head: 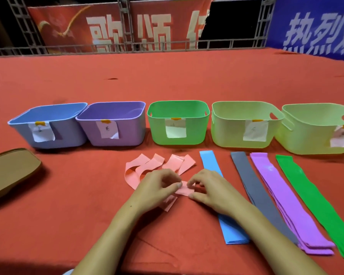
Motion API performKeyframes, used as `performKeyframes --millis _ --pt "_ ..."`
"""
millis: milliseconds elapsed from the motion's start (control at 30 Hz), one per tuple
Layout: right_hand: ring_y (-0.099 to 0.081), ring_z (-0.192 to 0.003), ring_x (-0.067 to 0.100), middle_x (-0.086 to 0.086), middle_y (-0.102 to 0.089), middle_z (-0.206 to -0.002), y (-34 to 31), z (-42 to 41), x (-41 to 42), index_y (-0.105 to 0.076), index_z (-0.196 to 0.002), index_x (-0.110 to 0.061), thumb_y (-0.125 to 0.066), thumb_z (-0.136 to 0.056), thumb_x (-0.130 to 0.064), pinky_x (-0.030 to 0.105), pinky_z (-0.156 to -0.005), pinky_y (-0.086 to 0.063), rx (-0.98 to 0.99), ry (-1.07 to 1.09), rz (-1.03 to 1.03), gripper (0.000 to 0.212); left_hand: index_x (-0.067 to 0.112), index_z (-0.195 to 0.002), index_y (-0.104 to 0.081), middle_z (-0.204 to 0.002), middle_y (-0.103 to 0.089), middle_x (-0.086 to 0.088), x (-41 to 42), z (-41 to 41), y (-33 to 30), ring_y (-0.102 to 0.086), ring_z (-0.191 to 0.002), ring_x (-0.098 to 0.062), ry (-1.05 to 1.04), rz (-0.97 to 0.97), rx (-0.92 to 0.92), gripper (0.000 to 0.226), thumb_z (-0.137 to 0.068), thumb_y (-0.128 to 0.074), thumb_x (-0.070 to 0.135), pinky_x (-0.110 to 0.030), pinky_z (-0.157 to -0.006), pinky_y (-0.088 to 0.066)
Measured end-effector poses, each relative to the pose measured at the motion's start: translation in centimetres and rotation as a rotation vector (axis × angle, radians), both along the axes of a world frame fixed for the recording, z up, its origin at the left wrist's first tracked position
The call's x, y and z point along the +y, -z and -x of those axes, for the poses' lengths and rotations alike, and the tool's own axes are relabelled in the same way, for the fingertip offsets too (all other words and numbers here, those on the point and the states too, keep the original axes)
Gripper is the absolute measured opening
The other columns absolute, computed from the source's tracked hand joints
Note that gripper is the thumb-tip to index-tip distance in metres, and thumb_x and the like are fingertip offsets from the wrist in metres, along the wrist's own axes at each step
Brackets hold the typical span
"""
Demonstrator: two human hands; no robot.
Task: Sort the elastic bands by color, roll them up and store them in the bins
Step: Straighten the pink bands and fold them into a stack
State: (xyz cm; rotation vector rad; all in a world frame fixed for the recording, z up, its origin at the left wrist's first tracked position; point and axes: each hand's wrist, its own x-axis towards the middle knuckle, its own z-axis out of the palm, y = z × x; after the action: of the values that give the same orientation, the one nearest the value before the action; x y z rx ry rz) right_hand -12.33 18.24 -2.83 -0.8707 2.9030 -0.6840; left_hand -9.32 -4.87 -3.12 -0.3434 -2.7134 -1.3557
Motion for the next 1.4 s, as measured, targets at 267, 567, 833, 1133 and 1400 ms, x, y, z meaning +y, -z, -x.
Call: performKeyframes --millis 267,567,833,1133,1400 --pt "-0.069 -0.089 -0.002 -0.016 -0.076 -0.095 0.0 0.6 0.0 -0.078 -0.1 -0.029 -0.08 -0.089 -0.021 0.015 -0.08 -0.052 -0.124 0.114 0.356 0.014 0.032 -0.098 -0.079 -0.094 -0.078 0.016 0.3 0.1 -0.1 -0.073 -0.089 -0.007 0.02 0.034 -0.042 0.023 -0.08 -0.09 0.04 -0.043 -0.085 -0.06" --pt "-0.071 -0.063 0.019 0.002 -0.078 -0.091 -2.0 -0.8 -1.6 -0.077 -0.097 -0.004 -0.081 -0.086 0.005 0.031 -0.062 -0.062 -0.482 0.254 1.076 0.015 0.036 -0.112 -0.063 -0.11 -0.066 0.02 2.0 -2.1 -1.0 -0.063 -0.106 -0.01 -0.052 0.043 0.173 0.06 -0.065 -0.092 0.061 -0.022 -0.083 -0.051" --pt "-0.075 -0.084 0.026 0.017 -0.077 -0.104 -2.8 -1.4 -1.2 -0.077 -0.106 -0.002 -0.068 -0.092 0.011 0.029 -0.068 -0.061 -0.643 0.23 1.316 0.021 0.027 -0.099 -0.075 -0.095 -0.075 0.01 2.8 -2.6 -1.7 -0.07 -0.087 -0.018 -0.115 -0.099 0.394 0.012 -0.095 -0.07 0.016 -0.043 -0.075 -0.056" --pt "-0.069 -0.125 0.027 0.006 -0.076 -0.125 -2.2 -2.8 -1.7 -0.072 -0.126 -0.019 -0.083 -0.088 -0.012 0.057 -0.114 -0.047 -0.5 -0.109 0.969 0.041 0.015 -0.091 -0.082 -0.076 -0.075 0.006 3.2 -3.4 -4.1 -0.062 -0.068 -0.002 -0.197 -0.601 0.31 0.006 -0.089 -0.078 0.018 -0.02 -0.063 -0.051" --pt "-0.072 -0.112 0.024 0.01 -0.078 -0.115 -3.6 -4.8 -2.3 -0.071 -0.111 -0.006 -0.08 -0.094 -0.011 0.05 -0.108 -0.053 -0.438 -0.199 0.85 0.02 0.016 -0.096 -0.082 -0.081 -0.076 -0.001 2.0 -2.8 -7.7 -0.066 -0.072 -0.011 -0.332 -0.962 0.296 0.008 -0.091 -0.078 0.021 -0.026 -0.056 -0.053"
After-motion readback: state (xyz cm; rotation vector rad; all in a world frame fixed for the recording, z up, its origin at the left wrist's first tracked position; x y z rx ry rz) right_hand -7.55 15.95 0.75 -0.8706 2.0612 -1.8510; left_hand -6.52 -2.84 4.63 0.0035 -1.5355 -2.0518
